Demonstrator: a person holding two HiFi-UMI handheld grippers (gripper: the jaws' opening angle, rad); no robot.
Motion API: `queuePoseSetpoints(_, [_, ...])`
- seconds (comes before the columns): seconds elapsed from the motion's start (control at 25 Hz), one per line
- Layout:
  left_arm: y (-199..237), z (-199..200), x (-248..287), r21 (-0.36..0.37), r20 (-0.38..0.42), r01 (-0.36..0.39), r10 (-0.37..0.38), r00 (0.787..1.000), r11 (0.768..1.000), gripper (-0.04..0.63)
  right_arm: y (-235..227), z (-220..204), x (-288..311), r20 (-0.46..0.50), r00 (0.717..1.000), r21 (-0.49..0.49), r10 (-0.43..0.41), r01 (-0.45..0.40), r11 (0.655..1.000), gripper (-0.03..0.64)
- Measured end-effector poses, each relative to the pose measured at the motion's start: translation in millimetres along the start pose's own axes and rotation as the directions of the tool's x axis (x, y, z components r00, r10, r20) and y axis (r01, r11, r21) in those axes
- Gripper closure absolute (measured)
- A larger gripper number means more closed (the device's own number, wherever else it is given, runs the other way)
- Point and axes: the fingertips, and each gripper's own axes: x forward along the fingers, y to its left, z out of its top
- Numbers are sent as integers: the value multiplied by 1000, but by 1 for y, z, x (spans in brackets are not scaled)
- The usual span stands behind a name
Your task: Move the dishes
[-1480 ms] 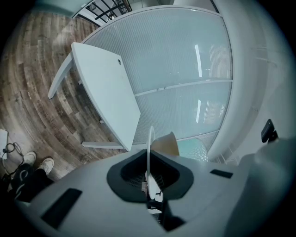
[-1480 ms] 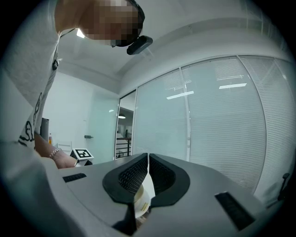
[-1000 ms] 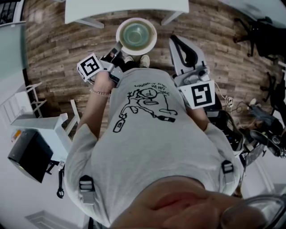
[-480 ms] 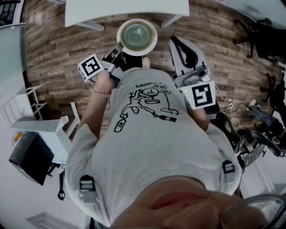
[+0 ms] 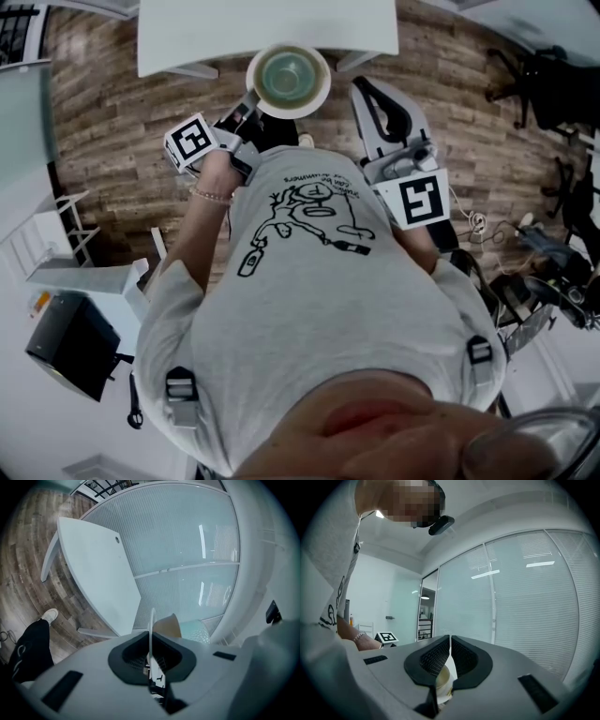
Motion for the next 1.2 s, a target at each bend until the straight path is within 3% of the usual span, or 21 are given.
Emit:
queuePoseSetpoints(0.92, [-16,159,78,4,-105,46,-45,993,999,583,-58,16,166,-2,996,-21,-87,87,996,578])
queuePoseSetpoints(1.2, [-9,209,101,-3,-115,23,-23,993,1000,583,-75,9,219,-23,995,-19,-93,92,996,578])
